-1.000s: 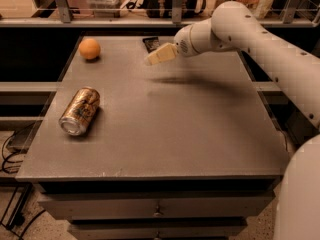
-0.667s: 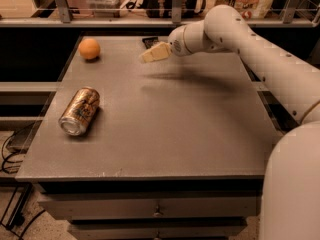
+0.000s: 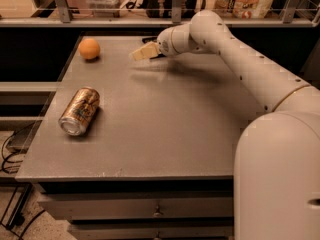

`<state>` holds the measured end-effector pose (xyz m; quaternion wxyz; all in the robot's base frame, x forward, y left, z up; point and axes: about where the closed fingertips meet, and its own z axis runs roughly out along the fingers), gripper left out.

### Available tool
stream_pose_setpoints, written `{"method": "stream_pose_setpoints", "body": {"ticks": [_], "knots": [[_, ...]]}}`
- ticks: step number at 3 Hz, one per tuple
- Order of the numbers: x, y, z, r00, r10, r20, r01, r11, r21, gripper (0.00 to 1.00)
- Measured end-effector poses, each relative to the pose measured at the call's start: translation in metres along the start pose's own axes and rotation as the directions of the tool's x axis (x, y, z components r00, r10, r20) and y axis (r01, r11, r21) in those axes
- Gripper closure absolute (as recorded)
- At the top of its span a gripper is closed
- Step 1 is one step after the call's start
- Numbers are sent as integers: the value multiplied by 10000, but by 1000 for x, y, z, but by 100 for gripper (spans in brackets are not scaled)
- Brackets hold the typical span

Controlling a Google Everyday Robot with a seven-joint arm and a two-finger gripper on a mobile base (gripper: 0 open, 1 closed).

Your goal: Pick rxbar chocolate

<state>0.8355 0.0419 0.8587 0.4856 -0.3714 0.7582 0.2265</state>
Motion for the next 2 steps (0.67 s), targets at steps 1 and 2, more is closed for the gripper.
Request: {"method": "stream_pose_setpoints", "body": {"ticks": [1,2], "knots": [[5,-11,12,9998,200,-67,-197,9993,329,0],[16,-29,12,9981,619,-70,-610,9945,846,16]]}}
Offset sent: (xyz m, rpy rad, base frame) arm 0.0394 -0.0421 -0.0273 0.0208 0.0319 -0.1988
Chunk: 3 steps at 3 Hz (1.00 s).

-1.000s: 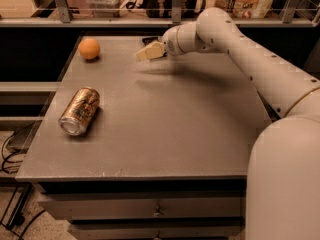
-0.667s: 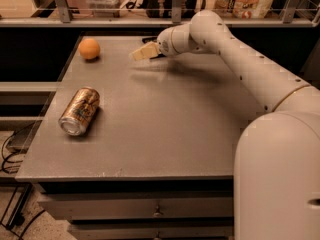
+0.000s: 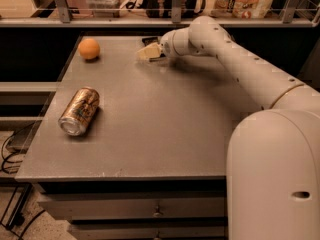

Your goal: Pick rxbar chocolate

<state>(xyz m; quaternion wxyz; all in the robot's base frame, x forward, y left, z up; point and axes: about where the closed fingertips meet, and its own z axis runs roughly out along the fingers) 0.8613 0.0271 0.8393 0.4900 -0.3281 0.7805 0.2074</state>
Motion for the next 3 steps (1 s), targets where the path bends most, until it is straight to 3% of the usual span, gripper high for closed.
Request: {"method": "stream_pose_setpoints", "body": {"ticks": [3], "knots": [[-2,-5,-6,9998,126,119,-130,9994,334,87]]}}
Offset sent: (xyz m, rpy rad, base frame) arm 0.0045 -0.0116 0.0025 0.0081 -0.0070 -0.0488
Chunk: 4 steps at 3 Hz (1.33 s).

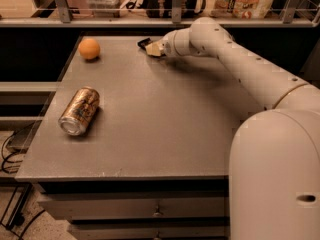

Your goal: Pick rxbar chocolate

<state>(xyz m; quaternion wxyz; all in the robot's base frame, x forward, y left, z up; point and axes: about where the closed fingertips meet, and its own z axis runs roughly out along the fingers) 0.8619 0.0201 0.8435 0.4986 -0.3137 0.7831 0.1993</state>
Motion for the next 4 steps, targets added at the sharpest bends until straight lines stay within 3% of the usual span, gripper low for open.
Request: {"method": "stream_pose_setpoints", "body": {"ticks": [1,2,3,4], "knots": [[-13,2,-14,9995,-222,227,220,9997,76,100],[-33,4,-30,9974,-538,475,539,9985,-3,100],[-87,0,-73,9843,-1460,992,1483,9888,-155,100],[-86,0,-73,9844,-1457,985,1480,9889,-162,100]]}}
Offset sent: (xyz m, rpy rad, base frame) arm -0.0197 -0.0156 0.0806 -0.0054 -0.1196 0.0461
